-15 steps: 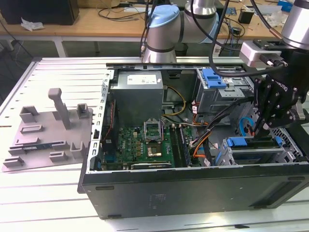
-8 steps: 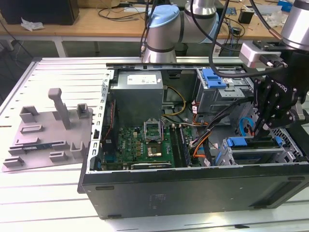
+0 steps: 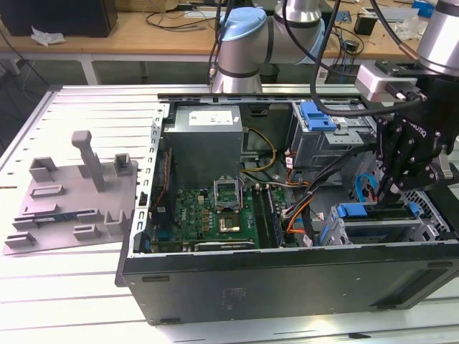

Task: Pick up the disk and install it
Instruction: 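Insert the second disk wire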

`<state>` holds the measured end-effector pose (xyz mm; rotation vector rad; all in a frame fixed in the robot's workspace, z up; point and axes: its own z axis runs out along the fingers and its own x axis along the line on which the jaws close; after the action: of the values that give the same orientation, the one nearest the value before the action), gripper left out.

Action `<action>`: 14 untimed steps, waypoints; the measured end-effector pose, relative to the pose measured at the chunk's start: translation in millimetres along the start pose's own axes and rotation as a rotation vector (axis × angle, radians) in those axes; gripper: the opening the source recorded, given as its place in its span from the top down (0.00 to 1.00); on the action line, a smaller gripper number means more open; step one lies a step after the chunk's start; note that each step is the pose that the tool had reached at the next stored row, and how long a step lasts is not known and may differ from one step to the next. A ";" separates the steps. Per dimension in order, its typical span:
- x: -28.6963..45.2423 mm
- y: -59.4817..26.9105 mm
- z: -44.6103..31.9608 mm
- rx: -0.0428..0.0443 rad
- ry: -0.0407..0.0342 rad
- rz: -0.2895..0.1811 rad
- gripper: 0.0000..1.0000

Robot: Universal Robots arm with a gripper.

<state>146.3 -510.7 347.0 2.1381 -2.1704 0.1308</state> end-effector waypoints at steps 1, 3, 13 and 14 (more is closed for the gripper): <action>0.0 0.0 0.1 0.0000 0.0000 0.000 0.84; 0.0 -0.1 0.4 0.0002 0.0000 -0.001 0.84; -0.4 -0.1 2.7 0.0008 0.0000 -0.007 0.84; -0.4 -0.1 3.0 0.0009 0.0000 -0.007 0.84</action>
<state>146.4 -510.7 343.9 2.1461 -2.1629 0.1313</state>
